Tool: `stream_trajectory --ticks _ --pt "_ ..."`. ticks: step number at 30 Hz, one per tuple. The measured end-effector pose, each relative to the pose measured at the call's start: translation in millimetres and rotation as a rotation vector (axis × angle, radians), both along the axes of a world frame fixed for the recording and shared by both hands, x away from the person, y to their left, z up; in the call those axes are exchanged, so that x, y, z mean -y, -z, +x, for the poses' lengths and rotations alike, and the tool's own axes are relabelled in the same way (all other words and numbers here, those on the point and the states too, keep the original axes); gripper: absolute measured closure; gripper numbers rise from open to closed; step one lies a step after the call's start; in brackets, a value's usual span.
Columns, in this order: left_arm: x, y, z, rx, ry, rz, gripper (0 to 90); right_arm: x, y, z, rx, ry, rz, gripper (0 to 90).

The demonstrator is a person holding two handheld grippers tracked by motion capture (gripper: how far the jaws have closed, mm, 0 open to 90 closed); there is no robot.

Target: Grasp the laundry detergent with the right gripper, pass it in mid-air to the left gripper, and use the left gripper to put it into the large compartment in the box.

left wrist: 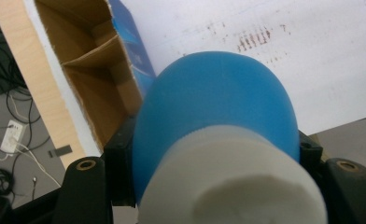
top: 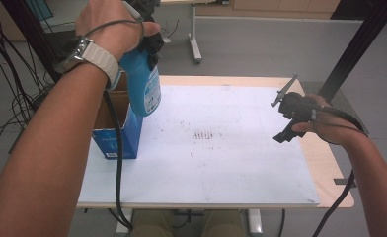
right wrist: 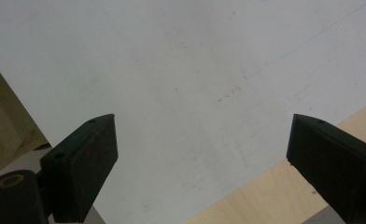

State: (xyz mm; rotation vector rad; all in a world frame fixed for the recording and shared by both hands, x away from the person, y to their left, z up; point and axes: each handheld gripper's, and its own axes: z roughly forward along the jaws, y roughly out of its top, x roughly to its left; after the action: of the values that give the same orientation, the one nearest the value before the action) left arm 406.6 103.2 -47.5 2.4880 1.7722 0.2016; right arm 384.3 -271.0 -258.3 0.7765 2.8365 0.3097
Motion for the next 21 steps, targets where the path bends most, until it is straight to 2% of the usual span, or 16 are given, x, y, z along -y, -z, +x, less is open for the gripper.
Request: stream_trajectory --ticks 7,15,21 --pt "-12.5 -6.6 0.9 -0.002 -0.054 -0.013 37.7 4.8 -0.8 1.4 0.002 0.011 -0.007 8.8" --pt "-28.0 -7.7 3.2 -0.009 -0.089 -0.040 37.7 8.3 -1.5 -0.3 0.006 0.025 -0.003 8.8" --pt "-36.7 -4.9 7.0 -0.014 -0.109 -0.031 37.7 9.0 2.8 0.1 -0.003 0.031 -0.009 8.8"
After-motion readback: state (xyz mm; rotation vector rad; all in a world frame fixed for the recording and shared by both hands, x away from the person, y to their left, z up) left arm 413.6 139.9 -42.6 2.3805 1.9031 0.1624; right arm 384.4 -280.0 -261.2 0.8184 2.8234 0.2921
